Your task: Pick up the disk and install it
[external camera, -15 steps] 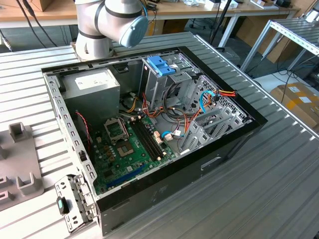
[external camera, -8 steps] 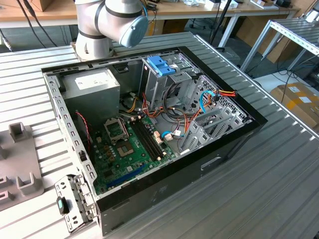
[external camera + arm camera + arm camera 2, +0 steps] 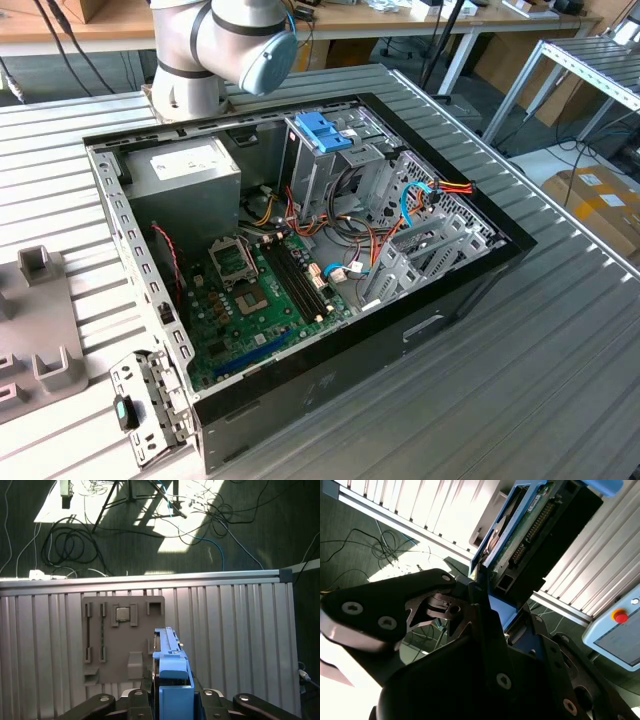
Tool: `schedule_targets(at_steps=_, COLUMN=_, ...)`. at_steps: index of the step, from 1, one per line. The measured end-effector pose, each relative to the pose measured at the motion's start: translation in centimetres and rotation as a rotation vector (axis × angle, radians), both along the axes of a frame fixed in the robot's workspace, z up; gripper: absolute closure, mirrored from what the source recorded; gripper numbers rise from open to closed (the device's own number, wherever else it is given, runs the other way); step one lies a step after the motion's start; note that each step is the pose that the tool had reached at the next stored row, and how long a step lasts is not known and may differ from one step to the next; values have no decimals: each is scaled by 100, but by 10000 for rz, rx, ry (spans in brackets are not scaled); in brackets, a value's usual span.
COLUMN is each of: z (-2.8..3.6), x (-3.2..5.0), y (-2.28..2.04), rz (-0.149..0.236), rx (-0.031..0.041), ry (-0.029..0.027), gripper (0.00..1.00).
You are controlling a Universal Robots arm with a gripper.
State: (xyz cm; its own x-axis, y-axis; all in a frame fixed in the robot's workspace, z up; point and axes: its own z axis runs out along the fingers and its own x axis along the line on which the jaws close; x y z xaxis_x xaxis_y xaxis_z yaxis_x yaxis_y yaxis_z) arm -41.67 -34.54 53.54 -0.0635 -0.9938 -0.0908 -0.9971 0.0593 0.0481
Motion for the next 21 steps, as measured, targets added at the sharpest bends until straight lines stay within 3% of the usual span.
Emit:
schedule_targets(at_steps=11, z=-11, x=20, y=-35, rz=0, rx=0, ry=-1, gripper=63)
schedule_targets(at_steps=21, z=-14, x=24, y=-168, rz=0, rx=0, ry=0, gripper=63)
